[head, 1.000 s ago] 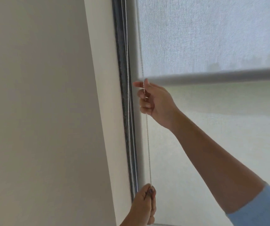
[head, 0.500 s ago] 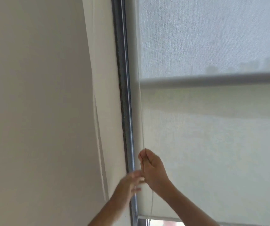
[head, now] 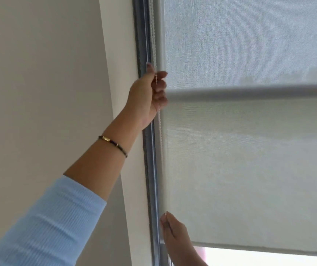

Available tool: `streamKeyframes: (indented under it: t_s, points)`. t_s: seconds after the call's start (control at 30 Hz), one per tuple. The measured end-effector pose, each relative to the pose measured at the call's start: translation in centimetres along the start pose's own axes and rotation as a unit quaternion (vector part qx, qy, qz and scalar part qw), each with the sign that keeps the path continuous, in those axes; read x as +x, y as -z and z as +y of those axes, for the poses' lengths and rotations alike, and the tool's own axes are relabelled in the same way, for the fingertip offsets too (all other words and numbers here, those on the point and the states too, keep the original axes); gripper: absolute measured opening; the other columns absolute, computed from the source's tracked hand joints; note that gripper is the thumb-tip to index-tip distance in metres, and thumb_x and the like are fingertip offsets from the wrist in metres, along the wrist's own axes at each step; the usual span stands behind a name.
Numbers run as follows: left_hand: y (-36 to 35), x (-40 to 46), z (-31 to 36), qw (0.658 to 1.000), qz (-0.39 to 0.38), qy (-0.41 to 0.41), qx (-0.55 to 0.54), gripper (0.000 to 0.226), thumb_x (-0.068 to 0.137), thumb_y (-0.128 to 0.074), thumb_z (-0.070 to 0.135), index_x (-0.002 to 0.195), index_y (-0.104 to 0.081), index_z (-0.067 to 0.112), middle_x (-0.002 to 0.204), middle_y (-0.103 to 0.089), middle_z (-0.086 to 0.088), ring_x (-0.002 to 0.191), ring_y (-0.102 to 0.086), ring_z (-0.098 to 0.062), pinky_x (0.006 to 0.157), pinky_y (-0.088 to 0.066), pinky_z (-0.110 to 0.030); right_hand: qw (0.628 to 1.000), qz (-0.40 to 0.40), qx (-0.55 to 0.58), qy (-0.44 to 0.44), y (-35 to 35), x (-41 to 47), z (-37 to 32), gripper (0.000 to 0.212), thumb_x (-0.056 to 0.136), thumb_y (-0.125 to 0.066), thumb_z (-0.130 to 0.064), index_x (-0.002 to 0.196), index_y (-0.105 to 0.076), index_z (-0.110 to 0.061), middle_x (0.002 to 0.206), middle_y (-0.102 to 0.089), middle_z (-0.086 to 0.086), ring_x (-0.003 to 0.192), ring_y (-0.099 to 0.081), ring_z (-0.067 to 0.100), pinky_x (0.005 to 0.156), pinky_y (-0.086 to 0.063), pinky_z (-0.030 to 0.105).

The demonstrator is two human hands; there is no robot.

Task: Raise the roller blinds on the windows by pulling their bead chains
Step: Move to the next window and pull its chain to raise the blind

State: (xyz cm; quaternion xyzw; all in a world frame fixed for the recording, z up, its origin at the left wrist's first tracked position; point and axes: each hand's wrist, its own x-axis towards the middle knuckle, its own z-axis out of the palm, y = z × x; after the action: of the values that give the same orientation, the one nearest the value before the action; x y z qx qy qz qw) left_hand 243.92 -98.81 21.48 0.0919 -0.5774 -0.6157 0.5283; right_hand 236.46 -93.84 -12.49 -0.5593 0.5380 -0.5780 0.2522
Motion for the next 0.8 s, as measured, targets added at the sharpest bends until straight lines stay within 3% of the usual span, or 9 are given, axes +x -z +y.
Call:
streamKeyframes:
  t_s: [0.07,0.13,0.23,0.37,0.5,0.6,0.67,0.8]
  points:
    - [-0.9,-0.2,0.0,0.999,0.027,-0.023,0.001,0.049,0.102,-0.040,0.047,0.059,-0.036,0.025,0.048,-0.024,0.009,0.041,-0.016,-0.008,0.036,-0.015,-0.019,1.000,-0.011,-0.014,0.001,0.4,0.6,0.3,0.048,0.099,-0.045,-0.008,0.062,-0.042,-0.038,0.049,-0.039,-0.015,0.052,-0.031,0.003,0.054,-0.028,0.019]
    - [-1.8,-0.9,-0.5,0.999,0.020,-0.039,-0.013,0.051,0.102,-0.041,0.048,0.058,-0.026,0.027,0.047,-0.020,0.010,0.039,-0.013,-0.007,0.033,-0.013,-0.016,1.000,-0.018,-0.020,-0.005,0.8,1.3,0.5,0.041,0.099,-0.047,-0.014,0.064,-0.040,-0.033,0.051,-0.037,-0.014,0.055,-0.030,0.003,0.056,-0.029,0.019]
    - [-2.8,-1.8,-0.5,0.999,-0.002,-0.040,-0.035,0.051,0.101,-0.041,0.048,0.058,-0.023,0.027,0.046,-0.019,0.011,0.038,-0.013,-0.006,0.032,-0.013,-0.014,0.998,-0.042,-0.028,-0.039,1.9,2.1,0.0,0.044,0.099,-0.044,-0.008,0.063,-0.044,-0.033,0.049,-0.037,-0.016,0.053,-0.030,0.002,0.054,-0.029,0.018]
    - [-3.0,-2.9,-0.4,0.998,-0.013,-0.047,-0.037,0.051,0.101,-0.041,0.048,0.059,-0.023,0.027,0.047,-0.017,0.010,0.038,-0.011,-0.006,0.034,-0.013,-0.012,0.988,-0.126,0.020,-0.089,5.0,3.7,-3.0,0.039,0.103,-0.039,-0.008,0.068,-0.052,-0.018,0.044,-0.042,-0.015,0.044,-0.034,0.004,0.044,-0.027,0.015]
    - [-2.1,-4.5,-1.9,0.999,0.001,-0.049,0.000,0.049,0.102,-0.040,0.046,0.059,-0.029,0.025,0.047,-0.021,0.008,0.037,-0.013,-0.007,0.036,-0.011,-0.014,0.981,-0.102,0.134,-0.098,9.0,5.7,-6.6,0.031,0.104,-0.045,-0.014,0.075,-0.057,-0.010,0.050,-0.043,-0.007,0.044,-0.036,0.008,0.047,-0.033,0.021]
    - [-0.6,-6.0,-4.2,0.998,0.012,-0.045,0.043,0.047,0.099,-0.043,0.048,0.061,-0.030,0.025,0.048,-0.023,0.007,0.037,-0.016,-0.008,0.038,-0.010,-0.017,0.980,-0.086,0.159,-0.081,11.6,7.2,-9.4,0.019,0.095,-0.054,-0.002,0.082,-0.066,-0.010,0.061,-0.051,-0.001,0.055,-0.045,0.013,0.055,-0.038,0.026]
    - [0.5,-7.3,-6.5,0.997,0.013,-0.034,0.068,0.047,0.091,-0.048,0.054,0.059,-0.031,0.024,0.047,-0.025,0.006,0.036,-0.018,-0.008,0.036,-0.014,-0.017,0.982,-0.086,0.154,-0.062,12.9,8.0,-11.4,0.027,0.087,-0.052,0.006,0.096,-0.072,-0.010,0.076,-0.063,0.003,0.069,-0.059,0.016,0.065,-0.046,0.030]
    - [2.0,-10.4,-11.8,0.995,0.022,0.044,0.082,0.047,0.080,-0.055,0.062,0.058,-0.039,0.023,0.048,-0.031,0.004,0.035,-0.022,-0.010,0.037,-0.016,-0.019,0.965,-0.106,0.242,0.003,14.0,9.5,-16.6,0.029,0.086,-0.058,-0.016,0.111,-0.070,-0.009,0.097,-0.072,0.010,0.091,-0.068,0.022,0.077,-0.052,0.034]
